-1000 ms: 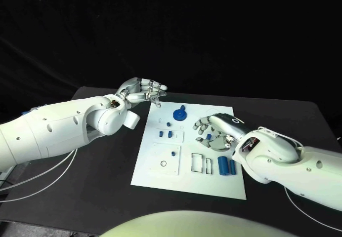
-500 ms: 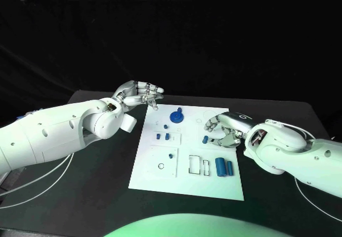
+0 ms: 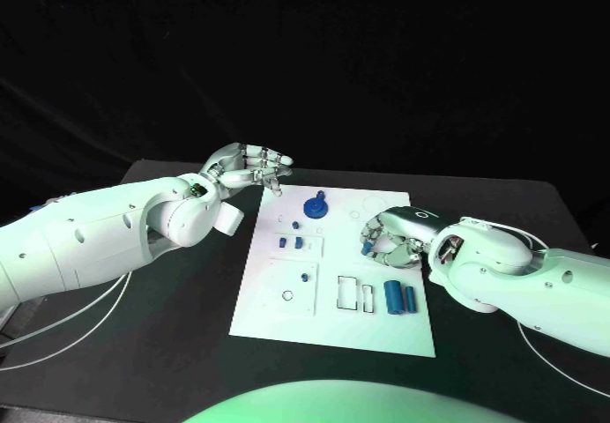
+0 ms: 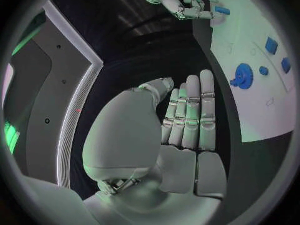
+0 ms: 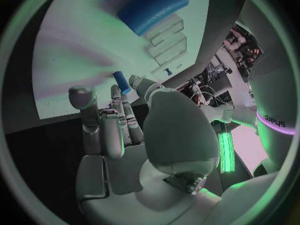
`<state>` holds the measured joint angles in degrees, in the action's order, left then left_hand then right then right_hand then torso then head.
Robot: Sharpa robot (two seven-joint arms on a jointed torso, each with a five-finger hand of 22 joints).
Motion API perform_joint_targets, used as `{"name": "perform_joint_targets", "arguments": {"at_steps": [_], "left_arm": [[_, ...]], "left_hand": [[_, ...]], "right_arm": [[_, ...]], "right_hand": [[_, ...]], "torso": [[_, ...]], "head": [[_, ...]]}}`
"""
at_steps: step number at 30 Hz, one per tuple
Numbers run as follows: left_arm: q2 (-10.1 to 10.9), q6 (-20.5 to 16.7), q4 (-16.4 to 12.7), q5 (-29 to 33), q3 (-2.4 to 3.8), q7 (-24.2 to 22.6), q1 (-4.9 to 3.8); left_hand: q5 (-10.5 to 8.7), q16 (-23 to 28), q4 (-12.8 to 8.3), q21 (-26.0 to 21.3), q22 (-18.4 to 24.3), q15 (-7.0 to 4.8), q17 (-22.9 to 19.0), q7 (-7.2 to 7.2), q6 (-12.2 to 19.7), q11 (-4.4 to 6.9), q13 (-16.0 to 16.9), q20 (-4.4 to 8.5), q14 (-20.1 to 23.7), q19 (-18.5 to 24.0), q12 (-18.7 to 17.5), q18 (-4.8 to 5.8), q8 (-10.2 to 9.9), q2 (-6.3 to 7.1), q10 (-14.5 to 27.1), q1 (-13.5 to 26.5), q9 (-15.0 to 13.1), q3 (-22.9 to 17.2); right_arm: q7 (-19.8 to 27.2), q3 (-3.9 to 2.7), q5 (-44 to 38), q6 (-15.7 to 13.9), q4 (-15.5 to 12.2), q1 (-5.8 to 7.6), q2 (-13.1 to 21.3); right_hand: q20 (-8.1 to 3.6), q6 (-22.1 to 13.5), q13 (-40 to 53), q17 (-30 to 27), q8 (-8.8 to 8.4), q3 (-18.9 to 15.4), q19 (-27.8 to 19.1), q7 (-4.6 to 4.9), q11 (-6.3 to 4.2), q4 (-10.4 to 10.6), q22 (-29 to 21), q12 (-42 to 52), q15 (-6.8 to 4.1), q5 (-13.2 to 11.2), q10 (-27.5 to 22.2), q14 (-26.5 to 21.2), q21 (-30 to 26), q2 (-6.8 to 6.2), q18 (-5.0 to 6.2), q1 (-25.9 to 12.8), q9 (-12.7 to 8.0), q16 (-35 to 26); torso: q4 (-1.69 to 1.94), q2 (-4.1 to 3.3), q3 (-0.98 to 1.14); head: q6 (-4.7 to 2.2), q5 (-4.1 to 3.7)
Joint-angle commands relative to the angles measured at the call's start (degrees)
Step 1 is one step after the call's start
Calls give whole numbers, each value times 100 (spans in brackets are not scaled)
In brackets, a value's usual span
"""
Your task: Assemble the parts on the task board
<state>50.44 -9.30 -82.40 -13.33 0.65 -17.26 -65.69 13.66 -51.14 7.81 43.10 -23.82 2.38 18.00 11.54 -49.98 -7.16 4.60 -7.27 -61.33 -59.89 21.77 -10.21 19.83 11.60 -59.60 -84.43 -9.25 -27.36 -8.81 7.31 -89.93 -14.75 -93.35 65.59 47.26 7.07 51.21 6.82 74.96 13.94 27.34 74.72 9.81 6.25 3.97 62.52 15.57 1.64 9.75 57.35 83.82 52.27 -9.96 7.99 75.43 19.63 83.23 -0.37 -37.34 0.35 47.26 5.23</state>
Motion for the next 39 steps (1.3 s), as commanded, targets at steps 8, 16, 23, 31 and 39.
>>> {"name": "perform_joint_targets", "arguments": {"at_steps": [8, 16, 23, 31, 39], "left_arm": [[-4, 107, -8, 29, 5, -32, -6], [2, 109, -11, 29, 5, -20, -6], [6, 112, -12, 29, 5, -8, -6], [6, 114, -13, 29, 5, -1, -6], [7, 110, -12, 29, 5, 2, -6]], "left_hand": [[9, 30, -38, -36, 8, 17, -8, 8, 40, -9, 0, -2, 32, 37, -31, -28, -31, 7, 50, 67, 9, -4], [9, 30, -38, -36, 8, 17, -8, 8, 40, -9, 0, -2, 32, 37, -31, -28, -31, 7, 50, 67, 9, -4], [9, 30, -38, -36, 8, 17, -8, 8, 40, -9, 0, -2, 32, 37, -31, -28, -31, 7, 50, 67, 9, -4], [9, 30, -38, -36, 8, 17, -8, 8, 40, -9, 0, -2, 32, 37, -31, -28, -31, 7, 50, 67, 9, -4], [11, 35, -49, -46, 15, 17, -6, 8, 43, -8, 1, -5, 31, 35, -30, -30, -29, -6, 55, 79, 9, -13]], "right_arm": [[-41, 8, -212, -166, 118, -30, -104], [-133, 10, -347, -231, 175, -75, -140], [-197, 12, -444, -210, 200, -95, -170], [-247, 18, -543, -153, 251, -106, -214], [-307, 25, -595, -53, 288, -112, -230]], "right_hand": [[-58, 200, -37, 134, 49, 279, 111, -54, -84, 1, 101, 85, -88, -138, 385, 325, 128, 159, -35, 61, 14, 69], [-110, 368, -25, 171, 123, 428, 148, -114, -152, -86, 174, 121, -146, -263, 588, 338, 203, 214, -49, 142, 56, 92], [-115, 376, -29, 191, 126, 428, 148, -106, -147, -104, 178, 107, -146, -282, 580, 343, 204, 179, -50, 135, 60, 101], [-117, 409, -29, 201, 147, 433, 154, -109, -145, -114, 193, 98, -144, -307, 580, 345, 219, 167, -56, 127, 70, 106], [-123, 498, -21, 201, 209, 450, 161, -140, -164, -124, 214, 99, -155, -357, 616, 346, 234, 182, -59, 108, 102, 109]], "torso": [[0, 3, 0], [4, 1, 4], [3, 3, 0], [-4, 6, 5], [-1, 4, 1]], "head": [[16, -1], [28, -1], [38, -7], [49, -6], [58, -11]]}}
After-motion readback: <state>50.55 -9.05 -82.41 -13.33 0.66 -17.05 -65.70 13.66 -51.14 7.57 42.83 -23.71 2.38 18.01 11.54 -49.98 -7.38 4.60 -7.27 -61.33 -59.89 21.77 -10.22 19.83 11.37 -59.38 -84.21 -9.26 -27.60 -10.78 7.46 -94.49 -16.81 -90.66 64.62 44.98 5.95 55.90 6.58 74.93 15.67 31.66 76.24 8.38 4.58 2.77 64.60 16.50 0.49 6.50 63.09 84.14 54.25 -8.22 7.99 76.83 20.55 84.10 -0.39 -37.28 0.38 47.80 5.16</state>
